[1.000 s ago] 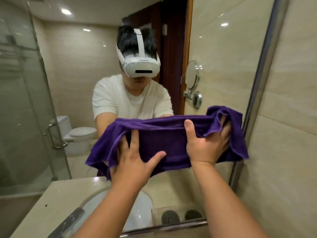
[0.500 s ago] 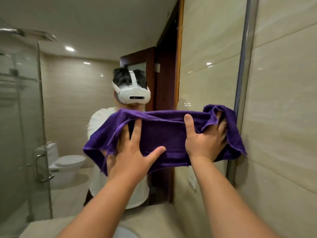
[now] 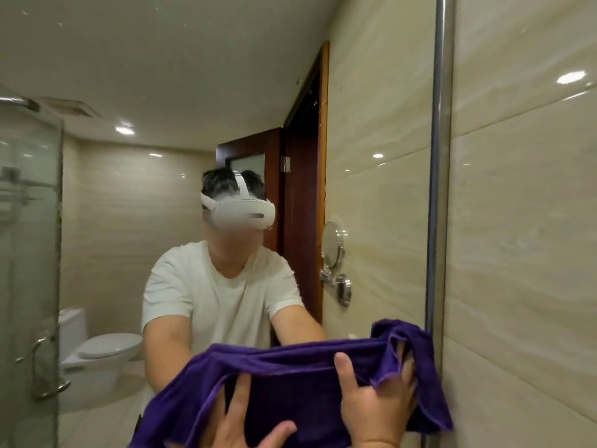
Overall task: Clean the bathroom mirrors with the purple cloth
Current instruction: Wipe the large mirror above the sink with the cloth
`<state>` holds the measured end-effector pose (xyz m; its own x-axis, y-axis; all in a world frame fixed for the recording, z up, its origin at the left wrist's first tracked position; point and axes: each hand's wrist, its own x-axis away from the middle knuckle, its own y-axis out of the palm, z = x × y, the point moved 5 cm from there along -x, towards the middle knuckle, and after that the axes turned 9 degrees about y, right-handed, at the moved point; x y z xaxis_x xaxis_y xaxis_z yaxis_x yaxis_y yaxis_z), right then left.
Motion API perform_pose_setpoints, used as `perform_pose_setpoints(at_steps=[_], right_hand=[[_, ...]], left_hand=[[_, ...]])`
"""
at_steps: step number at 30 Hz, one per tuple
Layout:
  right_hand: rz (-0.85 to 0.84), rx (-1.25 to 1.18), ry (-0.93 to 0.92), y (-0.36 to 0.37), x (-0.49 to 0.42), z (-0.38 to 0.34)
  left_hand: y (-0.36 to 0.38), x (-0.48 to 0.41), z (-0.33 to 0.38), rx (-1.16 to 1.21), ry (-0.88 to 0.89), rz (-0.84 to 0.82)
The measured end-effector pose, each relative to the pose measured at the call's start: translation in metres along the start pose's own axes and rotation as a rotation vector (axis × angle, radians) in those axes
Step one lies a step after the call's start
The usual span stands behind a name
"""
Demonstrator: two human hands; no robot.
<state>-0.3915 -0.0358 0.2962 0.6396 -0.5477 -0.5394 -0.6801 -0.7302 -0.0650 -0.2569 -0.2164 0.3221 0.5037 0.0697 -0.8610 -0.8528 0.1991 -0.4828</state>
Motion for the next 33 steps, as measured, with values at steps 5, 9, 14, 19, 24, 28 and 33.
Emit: perform_pose_setpoints(at_steps=[5, 9, 14, 19, 24, 28, 33], right_hand=[[0.049, -0.069, -0.091, -0.012, -0.068, -0.111], [0.083, -0.107, -0.165, -0.016, -0.117, -0.186], [0.067, -0.119, -0.175, -0.017, -0.157, -0.243], [0.058, -0.101, -0.184, -0.016, -0.186, -0.283], [0.036, -0.105, -0.182, -0.015, -0.21, -0.328], [0.019, -0.106, -0.17, -0.014, -0.228, -0.366], [0.011, -0.122, -0.175, -0.014, -0.243, -0.409]], left_hand=[[-0.043, -0.081, -0.014, -0.085, -0.235, -0.072], [-0.095, -0.16, 0.006, -0.156, 0.022, 0.112], [-0.127, -0.225, 0.009, -0.323, 0.116, 0.193], [-0.149, -0.272, 0.014, -0.374, 0.163, 0.25], [-0.178, -0.311, 0.018, -0.441, 0.165, 0.296], [-0.204, -0.344, 0.021, -0.473, 0.164, 0.303], [-0.229, -0.373, 0.02, -0.498, 0.159, 0.31]])
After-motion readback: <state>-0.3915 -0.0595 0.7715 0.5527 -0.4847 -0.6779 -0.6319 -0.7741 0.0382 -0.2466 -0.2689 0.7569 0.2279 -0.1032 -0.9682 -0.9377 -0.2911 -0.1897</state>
